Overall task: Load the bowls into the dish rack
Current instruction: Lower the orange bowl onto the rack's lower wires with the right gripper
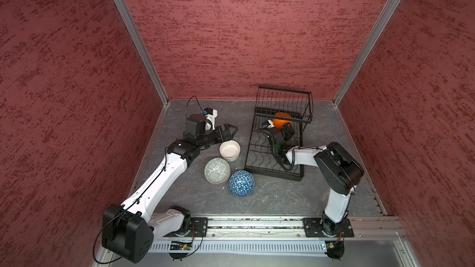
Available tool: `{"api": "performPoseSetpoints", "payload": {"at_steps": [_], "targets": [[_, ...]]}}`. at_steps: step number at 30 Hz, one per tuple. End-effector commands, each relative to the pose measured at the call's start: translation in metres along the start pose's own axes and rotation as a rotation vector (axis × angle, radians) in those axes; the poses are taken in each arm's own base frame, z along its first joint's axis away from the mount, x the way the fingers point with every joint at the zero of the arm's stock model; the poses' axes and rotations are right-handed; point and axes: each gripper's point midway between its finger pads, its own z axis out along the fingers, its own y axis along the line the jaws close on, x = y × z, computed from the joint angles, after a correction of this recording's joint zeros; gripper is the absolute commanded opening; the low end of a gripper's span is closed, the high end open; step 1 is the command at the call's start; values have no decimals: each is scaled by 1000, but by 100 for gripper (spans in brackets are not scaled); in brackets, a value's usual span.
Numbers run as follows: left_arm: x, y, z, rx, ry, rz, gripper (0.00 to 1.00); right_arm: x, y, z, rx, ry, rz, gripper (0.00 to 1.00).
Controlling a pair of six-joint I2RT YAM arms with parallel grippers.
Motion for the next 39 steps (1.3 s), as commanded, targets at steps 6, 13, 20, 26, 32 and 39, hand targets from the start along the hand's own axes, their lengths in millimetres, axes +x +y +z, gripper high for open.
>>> {"api": "performPoseSetpoints", "payload": {"at_steps": [6, 13, 20, 26, 32, 39], "targets": [[0, -1, -4, 12, -6, 19, 100, -6, -6, 13, -12, -5, 39, 87], [-2, 0, -6, 5, -10, 18, 100, 3, 4, 8, -78, 3, 69, 88], [-2, 1, -7, -2, -14, 16, 100, 5, 12, 2, -146, 3, 146, 92], [-2, 0, -9, -1, -16, 16, 100, -13, 13, -8, -254, -42, 317, 92], [0, 1, -10, -4, -14, 15, 100, -31, 15, -6, -289, -63, 463, 93], [2, 4, -8, -10, -8, 12, 100, -36, 14, 11, -212, -29, 568, 95]]}}
